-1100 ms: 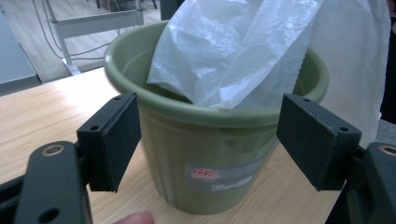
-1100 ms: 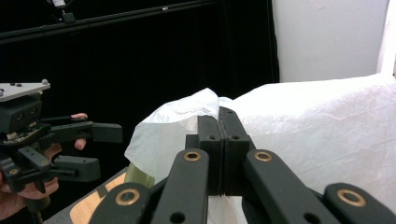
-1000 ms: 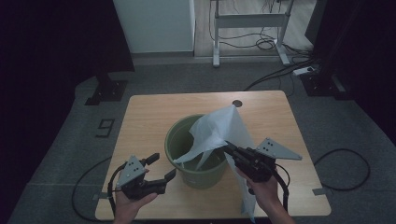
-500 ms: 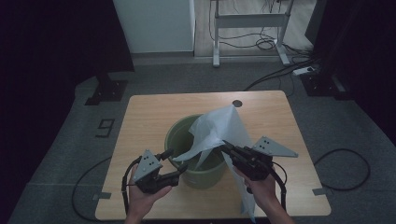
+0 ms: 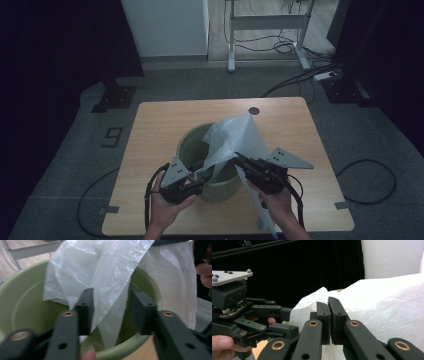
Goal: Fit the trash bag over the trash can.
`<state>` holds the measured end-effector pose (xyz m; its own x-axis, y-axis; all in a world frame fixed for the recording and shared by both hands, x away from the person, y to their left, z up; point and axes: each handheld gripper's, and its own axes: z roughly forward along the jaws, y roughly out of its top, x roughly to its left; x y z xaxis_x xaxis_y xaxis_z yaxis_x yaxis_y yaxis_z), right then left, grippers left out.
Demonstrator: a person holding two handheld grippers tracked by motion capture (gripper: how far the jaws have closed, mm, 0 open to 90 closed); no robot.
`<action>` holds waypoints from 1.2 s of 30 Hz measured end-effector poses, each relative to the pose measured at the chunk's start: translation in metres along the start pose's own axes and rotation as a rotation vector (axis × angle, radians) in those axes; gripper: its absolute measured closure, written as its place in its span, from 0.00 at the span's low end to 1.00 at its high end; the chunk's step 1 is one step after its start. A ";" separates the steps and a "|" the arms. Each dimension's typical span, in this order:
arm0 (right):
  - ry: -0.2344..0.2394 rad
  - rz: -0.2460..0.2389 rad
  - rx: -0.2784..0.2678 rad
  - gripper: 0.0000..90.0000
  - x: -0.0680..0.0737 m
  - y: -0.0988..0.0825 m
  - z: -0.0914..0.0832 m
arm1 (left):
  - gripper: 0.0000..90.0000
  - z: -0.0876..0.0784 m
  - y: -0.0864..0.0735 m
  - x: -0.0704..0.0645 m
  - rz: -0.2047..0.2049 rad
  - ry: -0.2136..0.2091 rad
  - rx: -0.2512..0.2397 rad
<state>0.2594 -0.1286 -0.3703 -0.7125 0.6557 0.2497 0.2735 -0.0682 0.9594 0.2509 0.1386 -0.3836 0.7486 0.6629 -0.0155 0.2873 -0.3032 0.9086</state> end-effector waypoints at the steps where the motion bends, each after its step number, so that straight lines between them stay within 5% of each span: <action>1: 0.001 0.000 0.004 0.96 0.000 -0.001 0.000 | 0.69 0.001 0.000 0.000 0.004 -0.003 0.002; 9: 0.013 0.004 0.022 0.89 0.002 -0.009 0.002 | 0.93 0.007 -0.001 -0.002 -0.001 -0.007 0.017; 13: 0.007 -0.010 0.020 0.63 0.007 -0.014 0.000 | 0.99 0.008 -0.001 -0.002 -0.024 0.017 0.011; 14: 0.007 -0.010 0.020 0.63 0.007 -0.014 0.000 | 1.00 0.008 -0.001 -0.002 -0.024 0.017 0.011; 17: -0.046 -0.035 0.008 0.42 0.018 -0.023 -0.008 | 1.00 0.007 0.000 0.000 -0.049 0.030 0.001; 25: -0.121 -0.081 -0.017 0.33 0.032 -0.053 -0.039 | 1.00 0.005 -0.003 0.006 -0.081 0.033 -0.004; 36: -0.201 -0.075 0.027 0.31 0.022 -0.084 -0.059 | 1.00 0.003 -0.002 0.008 -0.093 0.038 -0.011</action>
<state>0.1823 -0.1531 -0.4381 -0.5893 0.7950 0.1441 0.2438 0.0050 0.9698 0.2582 0.1429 -0.3870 0.6956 0.7134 -0.0843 0.3480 -0.2319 0.9083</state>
